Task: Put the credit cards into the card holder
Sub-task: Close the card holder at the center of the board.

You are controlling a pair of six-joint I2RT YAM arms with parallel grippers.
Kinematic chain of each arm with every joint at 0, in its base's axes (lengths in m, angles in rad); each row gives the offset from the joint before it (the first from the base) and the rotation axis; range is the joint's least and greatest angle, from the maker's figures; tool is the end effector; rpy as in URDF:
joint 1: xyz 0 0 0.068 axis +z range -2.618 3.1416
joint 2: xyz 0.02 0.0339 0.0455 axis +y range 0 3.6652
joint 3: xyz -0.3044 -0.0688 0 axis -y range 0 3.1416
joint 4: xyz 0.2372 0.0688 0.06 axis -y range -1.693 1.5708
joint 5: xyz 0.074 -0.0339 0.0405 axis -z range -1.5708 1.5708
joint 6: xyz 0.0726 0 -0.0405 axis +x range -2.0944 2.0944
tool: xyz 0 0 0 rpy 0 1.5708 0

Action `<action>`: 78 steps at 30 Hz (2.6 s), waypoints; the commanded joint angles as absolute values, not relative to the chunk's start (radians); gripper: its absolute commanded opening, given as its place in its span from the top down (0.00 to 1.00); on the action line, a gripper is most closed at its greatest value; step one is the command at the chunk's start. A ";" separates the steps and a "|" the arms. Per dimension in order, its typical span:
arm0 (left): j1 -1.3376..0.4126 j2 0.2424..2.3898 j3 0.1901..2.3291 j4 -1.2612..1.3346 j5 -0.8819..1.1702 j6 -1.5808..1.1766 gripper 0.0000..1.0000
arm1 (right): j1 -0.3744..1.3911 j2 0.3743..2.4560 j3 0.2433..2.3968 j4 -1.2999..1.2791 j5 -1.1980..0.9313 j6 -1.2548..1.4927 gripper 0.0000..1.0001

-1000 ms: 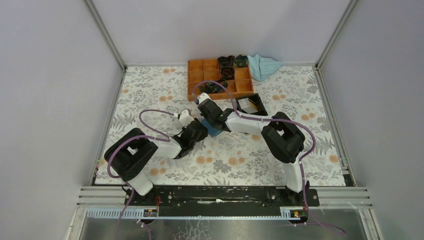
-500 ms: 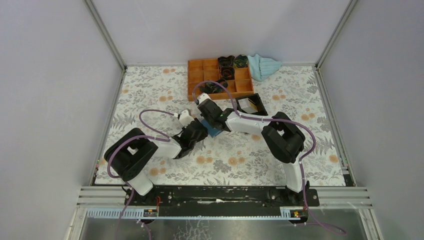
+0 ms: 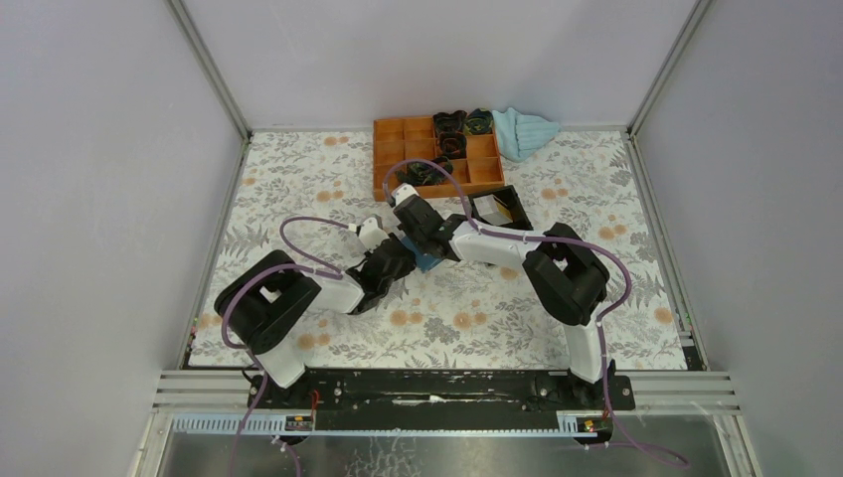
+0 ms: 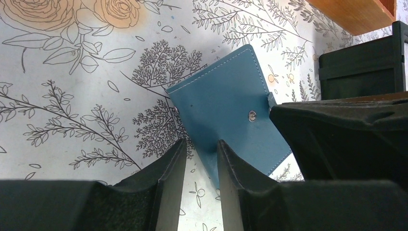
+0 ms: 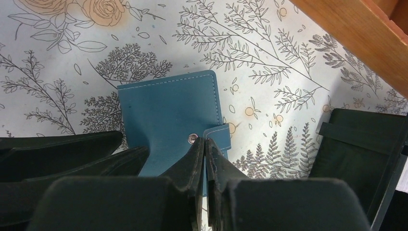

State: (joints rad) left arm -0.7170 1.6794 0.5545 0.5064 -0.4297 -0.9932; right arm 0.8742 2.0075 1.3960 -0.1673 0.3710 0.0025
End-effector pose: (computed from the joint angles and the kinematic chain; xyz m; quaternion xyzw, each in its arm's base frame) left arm 0.2637 -0.1898 0.1468 -0.2163 0.8466 -0.2136 0.4368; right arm 0.3270 0.3499 0.2028 -0.3183 0.8520 0.0068 0.4155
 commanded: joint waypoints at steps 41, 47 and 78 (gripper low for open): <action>-0.718 1.724 0.571 0.538 -0.428 -0.986 0.63 | 0.884 2.057 1.412 -0.134 0.254 0.055 0.93; -0.719 1.724 0.572 0.538 -0.428 -0.986 0.63 | 0.886 2.072 1.432 -0.153 0.248 0.056 0.94; -0.721 1.728 0.560 0.538 -0.427 -0.987 0.63 | 0.872 2.172 1.311 -0.158 0.141 0.296 0.94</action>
State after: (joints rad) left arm -0.7174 1.6985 0.5610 0.5308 -0.4309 -0.9932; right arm 0.8642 2.0674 1.3827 -0.0746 0.2863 0.2070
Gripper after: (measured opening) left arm 0.369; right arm 0.056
